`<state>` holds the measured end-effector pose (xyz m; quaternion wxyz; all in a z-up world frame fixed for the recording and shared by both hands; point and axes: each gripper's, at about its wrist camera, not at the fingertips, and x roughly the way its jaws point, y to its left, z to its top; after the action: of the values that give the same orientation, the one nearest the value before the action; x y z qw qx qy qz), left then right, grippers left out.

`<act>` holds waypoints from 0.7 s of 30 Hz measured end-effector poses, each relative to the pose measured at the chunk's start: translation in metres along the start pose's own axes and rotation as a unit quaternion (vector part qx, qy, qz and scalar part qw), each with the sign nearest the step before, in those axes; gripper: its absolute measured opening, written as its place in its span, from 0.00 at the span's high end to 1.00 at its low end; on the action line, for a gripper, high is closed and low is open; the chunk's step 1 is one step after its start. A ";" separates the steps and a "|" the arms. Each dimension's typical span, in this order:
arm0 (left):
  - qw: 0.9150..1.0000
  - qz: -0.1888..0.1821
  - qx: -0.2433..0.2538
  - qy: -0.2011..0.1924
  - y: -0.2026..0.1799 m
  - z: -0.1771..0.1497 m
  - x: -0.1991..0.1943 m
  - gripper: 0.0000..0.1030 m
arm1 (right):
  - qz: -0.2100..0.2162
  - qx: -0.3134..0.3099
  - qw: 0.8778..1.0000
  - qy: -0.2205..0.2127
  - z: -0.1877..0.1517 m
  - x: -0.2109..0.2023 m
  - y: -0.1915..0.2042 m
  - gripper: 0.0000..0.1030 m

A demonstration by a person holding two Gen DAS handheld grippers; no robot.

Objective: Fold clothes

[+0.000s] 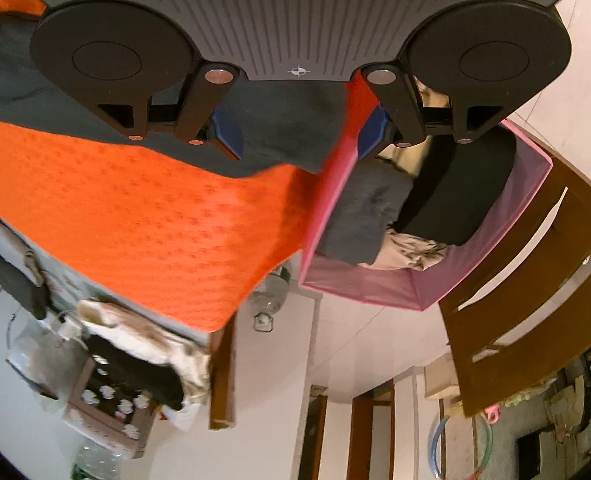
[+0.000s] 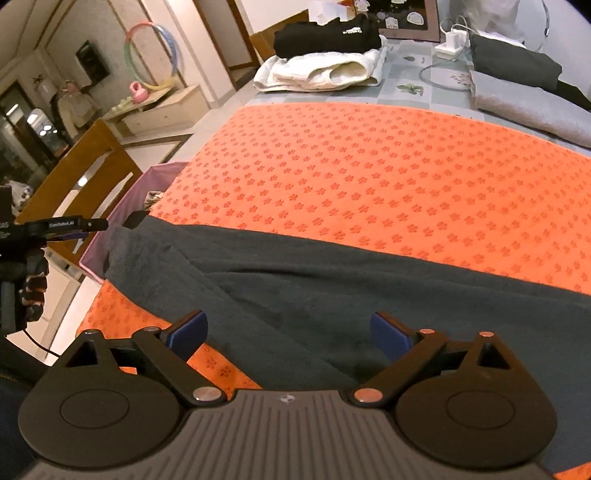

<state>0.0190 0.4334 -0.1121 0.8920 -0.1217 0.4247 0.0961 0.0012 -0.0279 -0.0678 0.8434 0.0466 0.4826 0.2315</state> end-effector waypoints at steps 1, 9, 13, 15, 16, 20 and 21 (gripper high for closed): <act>1.000 -0.008 -0.007 0.003 0.007 0.002 0.007 0.31 | -0.005 0.000 1.000 0.002 -0.001 0.003 0.004 0.07; 0.988 -0.138 -0.050 0.056 0.038 0.002 0.051 0.34 | -0.024 -0.077 0.996 0.031 -0.008 0.026 0.038 0.22; 0.979 -0.174 -0.070 0.074 0.042 0.002 0.063 0.55 | -0.026 -0.124 0.991 0.047 -0.007 0.038 0.045 0.25; 0.978 -0.183 -0.071 0.071 0.043 0.003 0.062 0.86 | -0.022 -0.130 0.989 0.059 -0.005 0.047 0.043 0.30; 0.978 -0.184 -0.072 0.065 0.044 0.003 0.060 0.93 | -0.022 -0.131 0.989 0.065 -0.004 0.051 0.042 0.31; 0.974 -0.209 -0.079 0.029 0.053 0.009 0.034 0.95 | -0.005 -0.113 0.989 0.092 -0.003 0.064 0.030 0.62; 0.973 -0.215 -0.079 0.020 0.055 0.010 0.025 0.95 | 0.003 -0.104 0.990 0.096 -0.004 0.064 0.027 0.76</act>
<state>0.0263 0.4905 -0.1329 0.8705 -0.2825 0.3973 -0.0674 0.0159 0.0238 -0.1123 0.7927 -0.0628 0.5345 0.2864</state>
